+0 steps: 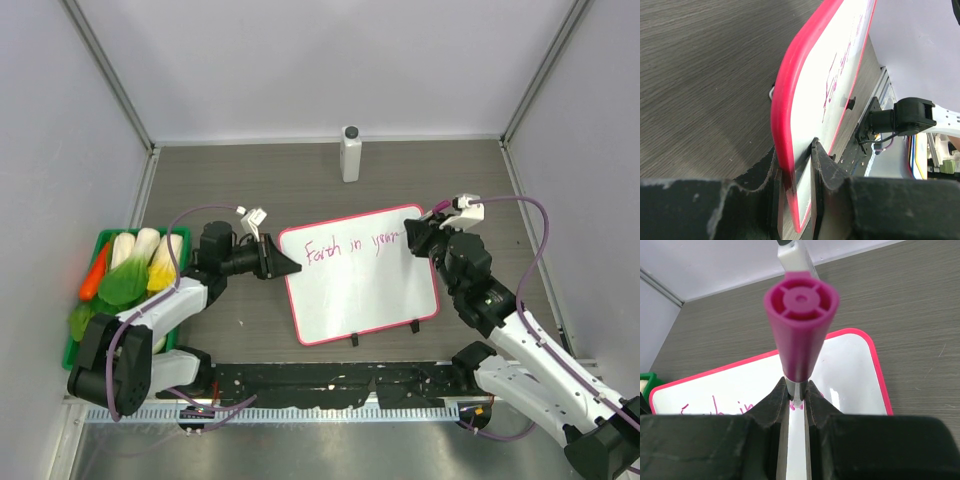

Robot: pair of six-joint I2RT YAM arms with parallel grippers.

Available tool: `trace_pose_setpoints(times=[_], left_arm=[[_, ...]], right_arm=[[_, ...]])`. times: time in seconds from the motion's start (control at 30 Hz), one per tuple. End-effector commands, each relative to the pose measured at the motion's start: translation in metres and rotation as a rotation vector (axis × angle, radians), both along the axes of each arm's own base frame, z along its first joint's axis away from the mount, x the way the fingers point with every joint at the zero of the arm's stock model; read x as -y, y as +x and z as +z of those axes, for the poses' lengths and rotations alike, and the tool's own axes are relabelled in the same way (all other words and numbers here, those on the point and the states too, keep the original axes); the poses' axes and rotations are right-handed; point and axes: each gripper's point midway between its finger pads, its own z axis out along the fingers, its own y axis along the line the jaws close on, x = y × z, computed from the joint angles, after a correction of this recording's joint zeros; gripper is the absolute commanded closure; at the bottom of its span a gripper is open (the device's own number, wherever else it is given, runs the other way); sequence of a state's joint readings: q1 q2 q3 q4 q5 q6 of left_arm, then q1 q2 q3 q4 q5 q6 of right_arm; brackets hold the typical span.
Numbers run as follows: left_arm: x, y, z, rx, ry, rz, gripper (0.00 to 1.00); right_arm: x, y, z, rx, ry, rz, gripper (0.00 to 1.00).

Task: Write a sentence on the whiteboard
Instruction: Write with the whiteboard marker on the whiteboard.

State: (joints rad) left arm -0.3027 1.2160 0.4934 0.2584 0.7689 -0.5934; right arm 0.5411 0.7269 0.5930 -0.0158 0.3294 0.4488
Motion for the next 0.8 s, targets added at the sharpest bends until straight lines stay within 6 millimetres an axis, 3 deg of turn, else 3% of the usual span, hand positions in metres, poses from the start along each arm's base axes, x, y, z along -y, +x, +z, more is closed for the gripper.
trace_pose_setpoints(times=[0.0, 0.47, 0.77], left_arm=[[-0.043, 0.038, -0.038, 0.108, 0.233, 0.210, 1.00], [-0.044, 0.037, -0.036, 0.114, 0.229, 0.214, 1.00], [-0.045, 0.037, -0.036, 0.114, 0.232, 0.226, 1.00]], right_arm=[[-0.005, 0.003, 0.013, 0.051, 0.017, 0.025, 0.99], [-0.027, -0.002, 0.017, 0.076, 0.003, 0.129, 0.99], [-0.041, -0.019, 0.011, 0.087, -0.022, 0.184, 0.99]])
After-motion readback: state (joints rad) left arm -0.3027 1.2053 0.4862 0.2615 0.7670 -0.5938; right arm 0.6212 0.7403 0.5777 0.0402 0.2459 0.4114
